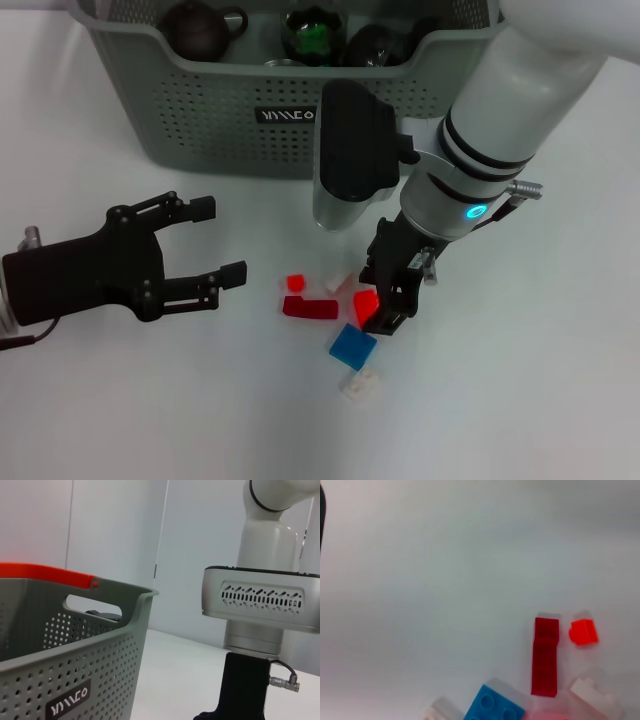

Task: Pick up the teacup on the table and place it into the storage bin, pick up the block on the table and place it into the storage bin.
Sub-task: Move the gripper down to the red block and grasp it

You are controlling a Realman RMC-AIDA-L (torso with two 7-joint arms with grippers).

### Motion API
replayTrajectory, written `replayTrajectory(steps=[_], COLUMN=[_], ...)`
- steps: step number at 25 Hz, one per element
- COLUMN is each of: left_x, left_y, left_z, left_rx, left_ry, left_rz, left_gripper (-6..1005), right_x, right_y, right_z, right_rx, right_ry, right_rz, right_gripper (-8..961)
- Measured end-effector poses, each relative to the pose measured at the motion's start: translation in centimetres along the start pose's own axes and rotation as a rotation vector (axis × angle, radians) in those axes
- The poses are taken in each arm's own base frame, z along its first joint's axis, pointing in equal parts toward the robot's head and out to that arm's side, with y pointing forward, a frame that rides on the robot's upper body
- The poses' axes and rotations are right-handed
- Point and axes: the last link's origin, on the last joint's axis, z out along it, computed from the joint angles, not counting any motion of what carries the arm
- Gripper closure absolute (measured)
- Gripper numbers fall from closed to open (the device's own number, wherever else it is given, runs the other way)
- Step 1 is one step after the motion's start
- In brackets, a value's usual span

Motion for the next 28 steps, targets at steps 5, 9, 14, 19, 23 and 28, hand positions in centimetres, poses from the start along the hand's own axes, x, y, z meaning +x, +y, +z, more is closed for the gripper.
replayTrajectory(steps=[5,9,14,19,23,28], left_x=[-0.03,-0.03,-0.03,-0.03,-0.01,-0.01], left_y=[-0.02,-0.01,-0.02,-0.02,-0.08,-0.11], left_z=[0.01,0.02,0.01,0.00,-0.11,-0.15], left_rx=[0.002,0.002,0.002,0.002,0.009,0.011], left_ry=[0.000,0.000,0.000,0.000,0.003,0.004], left_rz=[-0.001,-0.001,0.000,0.000,-0.001,-0.001], left_gripper=[126,126,125,125,125,125], right_x=[0.00,0.01,0.00,0.01,0.09,0.01], right_y=[-0.04,-0.10,-0.21,-0.35,-0.50,-0.40], right_z=[0.07,0.06,0.05,0.05,-0.01,-0.16], right_rx=[0.003,0.006,0.012,0.022,0.029,0.020], right_ry=[-0.002,-0.003,-0.006,-0.005,-0.005,-0.011], right_rz=[0.000,-0.001,-0.002,-0.002,-0.001,-0.005], right_gripper=[312,312,313,313,313,313])
